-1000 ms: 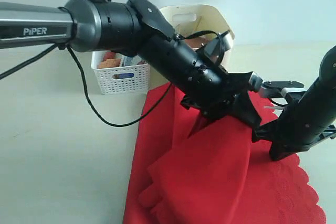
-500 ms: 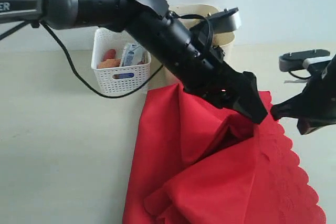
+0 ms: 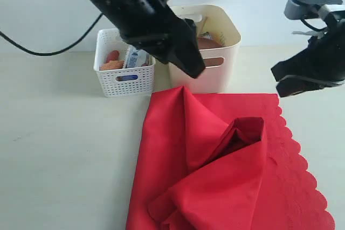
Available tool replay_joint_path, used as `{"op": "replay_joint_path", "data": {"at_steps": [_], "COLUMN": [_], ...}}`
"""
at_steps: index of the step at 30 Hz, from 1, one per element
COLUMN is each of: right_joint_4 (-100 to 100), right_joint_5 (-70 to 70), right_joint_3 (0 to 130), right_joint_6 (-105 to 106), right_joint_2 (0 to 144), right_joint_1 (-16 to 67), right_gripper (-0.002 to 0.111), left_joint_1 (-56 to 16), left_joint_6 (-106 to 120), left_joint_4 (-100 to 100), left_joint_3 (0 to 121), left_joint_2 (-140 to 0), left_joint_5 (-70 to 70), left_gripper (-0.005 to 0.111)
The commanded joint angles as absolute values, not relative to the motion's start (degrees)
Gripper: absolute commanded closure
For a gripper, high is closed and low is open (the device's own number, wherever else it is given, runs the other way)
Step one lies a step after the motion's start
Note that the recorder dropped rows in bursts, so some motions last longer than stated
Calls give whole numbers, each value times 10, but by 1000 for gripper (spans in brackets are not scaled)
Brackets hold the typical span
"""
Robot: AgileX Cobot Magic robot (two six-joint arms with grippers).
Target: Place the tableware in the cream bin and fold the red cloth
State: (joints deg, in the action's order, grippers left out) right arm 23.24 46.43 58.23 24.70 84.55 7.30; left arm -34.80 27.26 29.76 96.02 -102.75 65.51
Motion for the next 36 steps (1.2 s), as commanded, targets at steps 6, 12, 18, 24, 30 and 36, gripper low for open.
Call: {"op": "replay_joint_path", "data": {"at_steps": [6,12,18,24,30,36], "right_joint_4": [283,108,-66,-95,-161,-188], "right_joint_5": [441,430,491,526,586,600], "right_joint_3": [589,631,717,812,882,904], "right_joint_6": [399,173,-11,-87,-202,-261], "right_joint_2": [856,920,1033,1129,1203,1241], "right_joint_1": [186,285,371,415,420,420], "right_gripper": [43,43,43,43,43,43], "left_joint_1": [-243,-199,-157,-125,-112,-112], "left_joint_6": [241,241,252,252,252,252], "left_joint_4": [294,298,302,312,312,316], "left_joint_3": [843,776,750,737,727,726], "left_joint_2": [-963,-957,-957,-945,-931,-927], "left_joint_5": [574,497,482,448,440,445], "left_gripper": [37,37,37,37,37,37]}}
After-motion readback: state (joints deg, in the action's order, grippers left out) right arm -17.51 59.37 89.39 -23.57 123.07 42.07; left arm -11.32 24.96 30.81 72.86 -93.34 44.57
